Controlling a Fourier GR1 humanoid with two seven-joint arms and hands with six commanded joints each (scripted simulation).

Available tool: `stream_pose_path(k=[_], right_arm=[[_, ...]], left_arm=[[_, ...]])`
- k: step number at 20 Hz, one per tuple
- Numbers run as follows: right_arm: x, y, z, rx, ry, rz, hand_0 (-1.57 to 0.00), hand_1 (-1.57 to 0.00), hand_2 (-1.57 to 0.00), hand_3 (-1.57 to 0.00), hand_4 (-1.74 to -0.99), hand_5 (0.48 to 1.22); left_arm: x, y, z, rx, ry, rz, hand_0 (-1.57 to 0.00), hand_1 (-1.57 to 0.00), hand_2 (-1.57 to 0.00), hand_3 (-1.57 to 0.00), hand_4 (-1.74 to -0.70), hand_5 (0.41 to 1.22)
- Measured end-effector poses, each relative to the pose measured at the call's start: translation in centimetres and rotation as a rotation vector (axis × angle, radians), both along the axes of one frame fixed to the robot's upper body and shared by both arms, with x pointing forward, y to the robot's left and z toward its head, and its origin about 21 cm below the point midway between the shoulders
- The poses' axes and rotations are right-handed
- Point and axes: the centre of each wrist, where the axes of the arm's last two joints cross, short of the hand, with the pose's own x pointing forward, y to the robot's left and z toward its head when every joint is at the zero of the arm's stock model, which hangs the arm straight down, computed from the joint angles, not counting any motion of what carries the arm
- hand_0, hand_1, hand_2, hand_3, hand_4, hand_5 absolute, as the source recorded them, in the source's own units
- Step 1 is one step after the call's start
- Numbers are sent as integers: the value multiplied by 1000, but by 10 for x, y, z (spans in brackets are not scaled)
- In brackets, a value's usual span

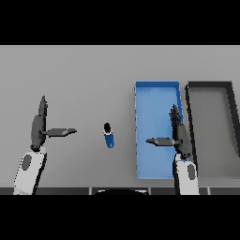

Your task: Pick up the blue pipe and place it into the blue bin.

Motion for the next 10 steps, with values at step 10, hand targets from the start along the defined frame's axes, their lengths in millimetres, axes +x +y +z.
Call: stream_pose_path(k=[10], right_arm=[[-15, -33, 12, -289, -151, 84, 1, 1, 1, 1, -1193, 622]], left_arm=[[-9, 26, -8, 159, -3, -267, 1, 1, 1, 1, -959, 592]])
